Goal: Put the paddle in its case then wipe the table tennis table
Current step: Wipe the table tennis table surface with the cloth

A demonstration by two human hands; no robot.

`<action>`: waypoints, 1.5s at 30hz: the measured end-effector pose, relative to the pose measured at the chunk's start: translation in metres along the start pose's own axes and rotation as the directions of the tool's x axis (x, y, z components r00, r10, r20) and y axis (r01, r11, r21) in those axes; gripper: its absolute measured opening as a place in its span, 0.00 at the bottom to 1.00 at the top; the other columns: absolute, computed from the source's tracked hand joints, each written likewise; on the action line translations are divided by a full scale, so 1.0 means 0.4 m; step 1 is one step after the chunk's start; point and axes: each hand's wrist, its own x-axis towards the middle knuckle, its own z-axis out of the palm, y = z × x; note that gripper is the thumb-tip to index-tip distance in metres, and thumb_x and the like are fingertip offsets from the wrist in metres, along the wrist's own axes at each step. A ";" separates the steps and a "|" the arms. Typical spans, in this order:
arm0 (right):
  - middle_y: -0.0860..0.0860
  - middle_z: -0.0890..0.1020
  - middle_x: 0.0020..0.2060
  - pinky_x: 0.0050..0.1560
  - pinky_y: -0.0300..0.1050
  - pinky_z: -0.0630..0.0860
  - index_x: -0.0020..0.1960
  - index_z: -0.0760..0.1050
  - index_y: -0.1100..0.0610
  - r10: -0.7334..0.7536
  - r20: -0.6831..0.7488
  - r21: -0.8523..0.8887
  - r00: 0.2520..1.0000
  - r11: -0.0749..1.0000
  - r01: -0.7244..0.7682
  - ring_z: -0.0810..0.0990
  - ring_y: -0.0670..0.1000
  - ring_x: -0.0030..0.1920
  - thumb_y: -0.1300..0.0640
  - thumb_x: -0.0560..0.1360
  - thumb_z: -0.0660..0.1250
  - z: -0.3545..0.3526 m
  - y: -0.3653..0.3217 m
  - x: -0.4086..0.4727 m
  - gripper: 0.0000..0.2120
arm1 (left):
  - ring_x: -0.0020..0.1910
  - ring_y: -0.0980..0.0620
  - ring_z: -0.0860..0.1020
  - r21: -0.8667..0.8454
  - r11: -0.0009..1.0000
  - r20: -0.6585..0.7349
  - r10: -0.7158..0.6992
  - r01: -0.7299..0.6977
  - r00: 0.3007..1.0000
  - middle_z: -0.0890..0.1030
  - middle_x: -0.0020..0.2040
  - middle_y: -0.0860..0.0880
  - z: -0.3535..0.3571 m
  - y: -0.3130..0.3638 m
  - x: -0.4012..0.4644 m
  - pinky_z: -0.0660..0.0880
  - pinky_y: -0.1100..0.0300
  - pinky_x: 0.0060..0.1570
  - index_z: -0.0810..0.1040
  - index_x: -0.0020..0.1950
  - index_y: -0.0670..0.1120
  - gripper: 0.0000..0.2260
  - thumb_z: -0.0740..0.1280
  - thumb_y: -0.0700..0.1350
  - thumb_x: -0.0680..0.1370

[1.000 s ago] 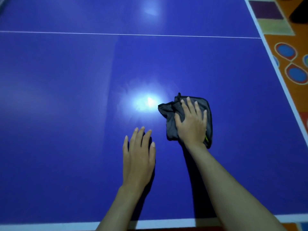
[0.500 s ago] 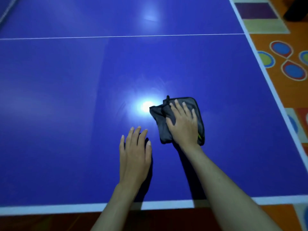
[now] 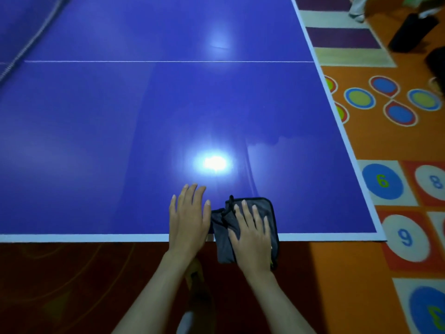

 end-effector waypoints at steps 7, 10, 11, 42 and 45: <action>0.47 0.58 0.83 0.81 0.63 0.57 0.84 0.58 0.48 0.041 -0.048 0.001 0.998 0.999 -0.041 0.56 0.53 0.83 0.39 0.84 0.56 0.007 0.002 0.188 0.31 | 0.79 0.48 0.64 -0.021 1.000 -0.004 -0.002 0.002 1.000 0.71 0.76 0.49 0.029 0.009 0.092 0.60 0.42 0.78 0.72 0.74 0.49 0.21 0.53 0.54 0.84; 0.47 0.58 0.83 0.81 0.63 0.55 0.84 0.58 0.48 0.062 -0.063 0.002 0.996 0.998 -0.062 0.55 0.52 0.83 0.40 0.84 0.59 0.000 0.019 0.344 0.31 | 0.80 0.48 0.62 -0.029 1.000 0.014 -0.009 0.010 1.000 0.70 0.77 0.49 0.055 0.003 0.154 0.59 0.43 0.78 0.70 0.76 0.49 0.21 0.54 0.53 0.85; 0.47 0.58 0.83 0.82 0.63 0.55 0.84 0.59 0.48 0.072 -0.072 0.005 0.995 0.997 -0.072 0.56 0.52 0.83 0.40 0.84 0.59 -0.002 0.024 0.396 0.31 | 0.80 0.48 0.62 -0.037 0.999 0.016 -0.010 0.011 1.000 0.70 0.77 0.49 0.066 0.004 0.177 0.59 0.43 0.78 0.70 0.76 0.49 0.21 0.54 0.53 0.85; 0.45 0.59 0.83 0.82 0.58 0.56 0.83 0.61 0.48 0.049 -0.056 0.052 0.997 0.998 -0.046 0.55 0.50 0.83 0.39 0.83 0.56 -0.051 0.210 0.235 0.30 | 0.78 0.46 0.66 0.105 0.981 0.065 0.159 -0.166 0.985 0.73 0.75 0.47 0.139 0.146 0.124 0.63 0.41 0.76 0.72 0.73 0.49 0.21 0.51 0.54 0.85; 0.45 0.58 0.83 0.81 0.59 0.59 0.84 0.59 0.47 0.067 -0.050 0.043 0.996 0.997 -0.065 0.55 0.51 0.83 0.38 0.83 0.55 -0.044 0.234 0.059 0.32 | 0.77 0.45 0.68 0.099 0.981 0.060 0.162 -0.167 0.985 0.74 0.74 0.46 0.128 0.185 0.066 0.64 0.40 0.75 0.73 0.72 0.49 0.20 0.52 0.54 0.84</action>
